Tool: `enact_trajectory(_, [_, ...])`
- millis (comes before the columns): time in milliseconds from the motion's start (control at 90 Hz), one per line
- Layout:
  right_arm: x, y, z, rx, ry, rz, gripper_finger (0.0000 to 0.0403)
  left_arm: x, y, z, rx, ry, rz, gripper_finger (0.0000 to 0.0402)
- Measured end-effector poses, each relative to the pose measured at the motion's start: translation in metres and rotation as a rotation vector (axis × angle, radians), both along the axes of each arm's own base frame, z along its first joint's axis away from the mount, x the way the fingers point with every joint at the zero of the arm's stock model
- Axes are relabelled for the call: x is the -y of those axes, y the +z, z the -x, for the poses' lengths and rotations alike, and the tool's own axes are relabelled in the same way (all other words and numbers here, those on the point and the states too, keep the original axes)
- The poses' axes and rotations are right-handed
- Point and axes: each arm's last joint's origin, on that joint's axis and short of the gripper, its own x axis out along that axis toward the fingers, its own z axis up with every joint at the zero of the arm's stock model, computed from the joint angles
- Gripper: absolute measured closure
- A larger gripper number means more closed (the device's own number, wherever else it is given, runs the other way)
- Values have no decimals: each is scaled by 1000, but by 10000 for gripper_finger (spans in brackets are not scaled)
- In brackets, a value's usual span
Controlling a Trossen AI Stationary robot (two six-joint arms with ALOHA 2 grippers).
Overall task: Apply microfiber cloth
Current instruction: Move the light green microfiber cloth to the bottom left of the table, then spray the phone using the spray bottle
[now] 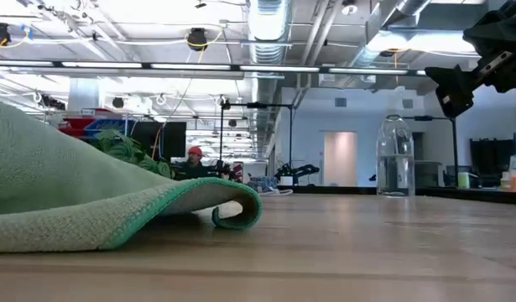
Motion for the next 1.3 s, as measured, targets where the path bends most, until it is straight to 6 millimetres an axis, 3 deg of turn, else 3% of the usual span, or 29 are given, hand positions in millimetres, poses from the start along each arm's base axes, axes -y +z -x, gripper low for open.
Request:
enact_trajectory(167, [0, 0, 0, 0, 0, 0, 129, 0, 1, -1, -43, 2, 32, 208])
enact_trajectory(300, [0, 0, 0, -1, 1, 0, 129, 1, 17, -1, -16, -4, 82, 164])
enact_trajectory(600, [0, 0, 0, -2, 0, 0, 129, -15, 77, 4, 180, 13, 80, 156])
enact_trajectory(700, [0, 0, 0, -2, 0, 1, 129, -24, 98, 2, 391, -8, -54, 157])
enact_trajectory(833, [2, 5, 0, 46, -51, -37, 129, -34, 109, -5, 615, 4, -335, 157])
enact_trajectory(944, [2, 15, 2, 130, -61, -139, 129, -39, 109, -16, 693, 45, -524, 157])
enact_trajectory(1067, [3, 24, 4, 185, -64, -162, 128, -43, 95, -38, 698, 95, -686, 157])
enact_trajectory(1300, [2, 58, 4, 240, -50, -126, 127, -52, 62, -81, 633, 165, -806, 157])
